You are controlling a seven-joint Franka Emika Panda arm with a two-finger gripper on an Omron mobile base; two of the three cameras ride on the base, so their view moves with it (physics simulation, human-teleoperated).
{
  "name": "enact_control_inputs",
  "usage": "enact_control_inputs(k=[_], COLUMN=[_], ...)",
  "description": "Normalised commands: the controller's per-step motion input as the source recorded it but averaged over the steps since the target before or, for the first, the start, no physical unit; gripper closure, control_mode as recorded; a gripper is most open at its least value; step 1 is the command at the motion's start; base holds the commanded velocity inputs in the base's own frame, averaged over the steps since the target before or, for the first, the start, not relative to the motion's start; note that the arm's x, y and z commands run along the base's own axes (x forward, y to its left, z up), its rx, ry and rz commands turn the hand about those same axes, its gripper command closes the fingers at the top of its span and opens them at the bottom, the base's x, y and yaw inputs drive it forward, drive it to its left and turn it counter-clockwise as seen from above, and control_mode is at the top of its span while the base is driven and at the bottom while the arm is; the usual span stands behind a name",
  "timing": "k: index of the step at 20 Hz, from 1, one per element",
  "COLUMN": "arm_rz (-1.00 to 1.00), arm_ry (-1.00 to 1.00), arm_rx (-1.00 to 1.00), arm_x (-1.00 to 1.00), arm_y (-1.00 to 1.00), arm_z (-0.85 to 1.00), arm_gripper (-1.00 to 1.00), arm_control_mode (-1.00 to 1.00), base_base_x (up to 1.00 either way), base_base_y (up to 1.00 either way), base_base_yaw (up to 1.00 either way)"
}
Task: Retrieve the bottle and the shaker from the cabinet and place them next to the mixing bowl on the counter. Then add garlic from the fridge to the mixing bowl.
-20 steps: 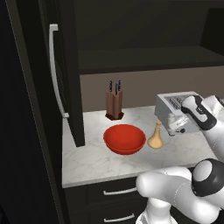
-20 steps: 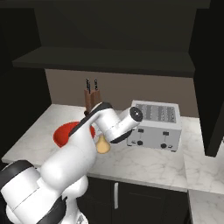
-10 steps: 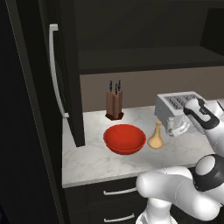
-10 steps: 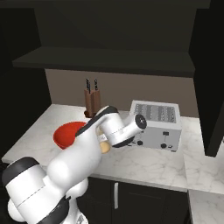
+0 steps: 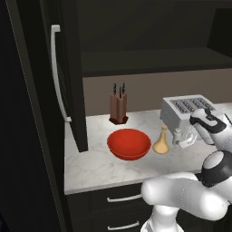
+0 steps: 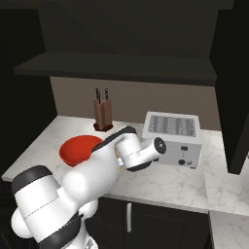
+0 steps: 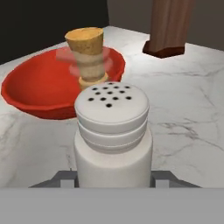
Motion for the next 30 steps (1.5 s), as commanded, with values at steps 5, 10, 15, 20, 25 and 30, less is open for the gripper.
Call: enact_control_inputs(k=[5,10,15,20,25,30], arm_rz=[0.0,0.0,0.0,0.0,0.0,0.0], arm_ry=[0.0,0.0,0.02,0.01,0.0,0.0], arm_rx=[0.0,0.0,0.0,0.0,0.0,0.0], arm_x=[0.11,0.08,0.13,0.17,0.11,0.01], arm_y=[-0.05,-0.28,-0.19,0.0,0.0,0.0], arm_z=[-0.46,-0.18,-0.01,-0.13,-0.33,-0.41], arm_gripper=[1.0,1.0,1.0,1.0,1.0,1.0], arm_control_mode=[-1.0,-1.0,-1.0,-1.0,-1.0,-1.0], base_base_x=[0.0,0.0,0.0,0.0,0.0,0.0], base_base_y=[0.0,0.0,0.0,0.0,0.0,0.0], base_base_yaw=[0.0,0.0,0.0,0.0,0.0,0.0])
